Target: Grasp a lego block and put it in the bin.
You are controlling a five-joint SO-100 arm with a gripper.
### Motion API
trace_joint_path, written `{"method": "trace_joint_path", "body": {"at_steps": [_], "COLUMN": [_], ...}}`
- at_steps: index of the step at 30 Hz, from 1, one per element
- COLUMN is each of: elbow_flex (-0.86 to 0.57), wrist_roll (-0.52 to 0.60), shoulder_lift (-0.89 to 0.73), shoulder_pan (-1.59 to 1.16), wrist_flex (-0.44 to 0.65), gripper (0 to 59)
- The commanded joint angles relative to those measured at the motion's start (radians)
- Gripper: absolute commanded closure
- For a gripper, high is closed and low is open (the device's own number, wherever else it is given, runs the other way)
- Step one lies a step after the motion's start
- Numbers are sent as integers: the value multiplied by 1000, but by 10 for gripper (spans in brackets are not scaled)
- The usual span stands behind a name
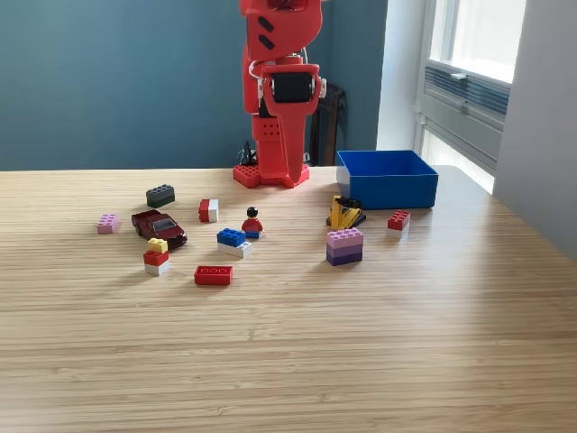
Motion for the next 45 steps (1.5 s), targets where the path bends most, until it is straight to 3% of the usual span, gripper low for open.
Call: {"method": "trace_joint_path", "body": {"at_steps": [1, 28, 36, 45], "elbow_flex": [-6, 72, 92, 130], "wrist_roll": [8, -11, -91, -141], "shoulder_lift": [69, 69, 67, 67], "shoulder_pan": [5, 43, 123, 81], "wrist_flex": [-12, -71, -156, -161], "gripper": [349, 354, 320, 294]}}
